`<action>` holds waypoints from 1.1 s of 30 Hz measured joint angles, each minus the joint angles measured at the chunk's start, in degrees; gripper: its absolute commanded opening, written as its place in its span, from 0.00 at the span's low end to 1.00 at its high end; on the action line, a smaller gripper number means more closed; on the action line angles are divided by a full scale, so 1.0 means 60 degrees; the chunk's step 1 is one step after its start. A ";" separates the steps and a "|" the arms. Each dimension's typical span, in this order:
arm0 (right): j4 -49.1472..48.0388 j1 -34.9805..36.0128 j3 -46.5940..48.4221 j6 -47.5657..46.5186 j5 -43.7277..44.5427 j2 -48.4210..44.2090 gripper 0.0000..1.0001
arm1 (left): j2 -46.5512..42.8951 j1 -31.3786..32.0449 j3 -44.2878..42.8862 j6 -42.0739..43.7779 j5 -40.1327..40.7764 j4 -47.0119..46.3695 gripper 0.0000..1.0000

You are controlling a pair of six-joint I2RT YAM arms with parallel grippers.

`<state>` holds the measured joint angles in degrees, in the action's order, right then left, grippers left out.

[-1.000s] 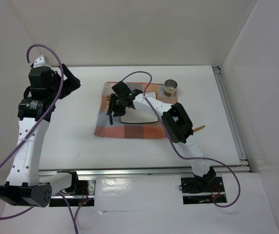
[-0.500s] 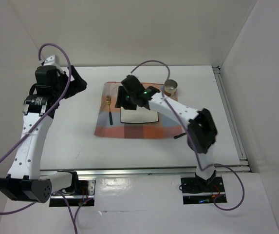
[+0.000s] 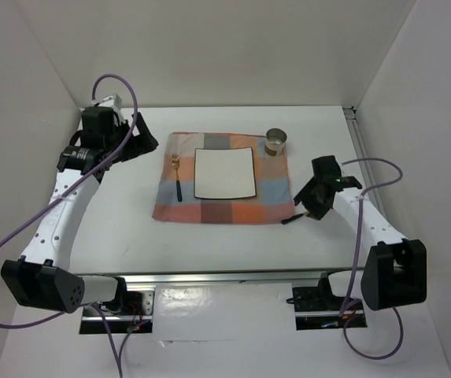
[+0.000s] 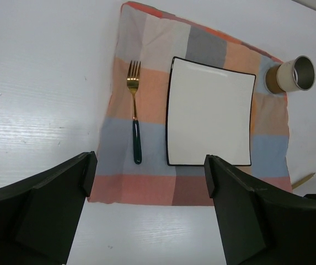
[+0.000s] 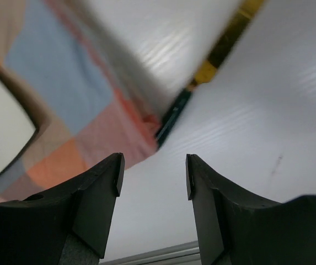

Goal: Set the dinner table for one person

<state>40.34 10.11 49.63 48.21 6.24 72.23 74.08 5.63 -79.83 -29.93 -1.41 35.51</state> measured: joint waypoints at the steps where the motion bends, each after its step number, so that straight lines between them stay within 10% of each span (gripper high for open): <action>1: 0.0047 -0.0397 -0.0142 0.0011 -0.0146 0.0047 0.60 | -0.0004 0.0029 0.0051 -0.0004 0.0000 -0.0066 0.98; 25: -0.1228 -0.1290 -0.0688 0.0342 -0.0940 0.2415 0.53 | 0.0321 0.0204 0.0200 -0.0040 -0.0149 -0.0200 0.98; 33: -0.1424 -0.1162 -0.0739 0.0521 -0.0925 0.2499 0.24 | 0.0321 0.0255 0.0200 -0.0051 -0.0164 -0.0204 0.98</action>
<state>31.79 3.14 45.19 51.33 0.69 87.22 76.01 7.16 -78.63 -30.24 -2.39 34.28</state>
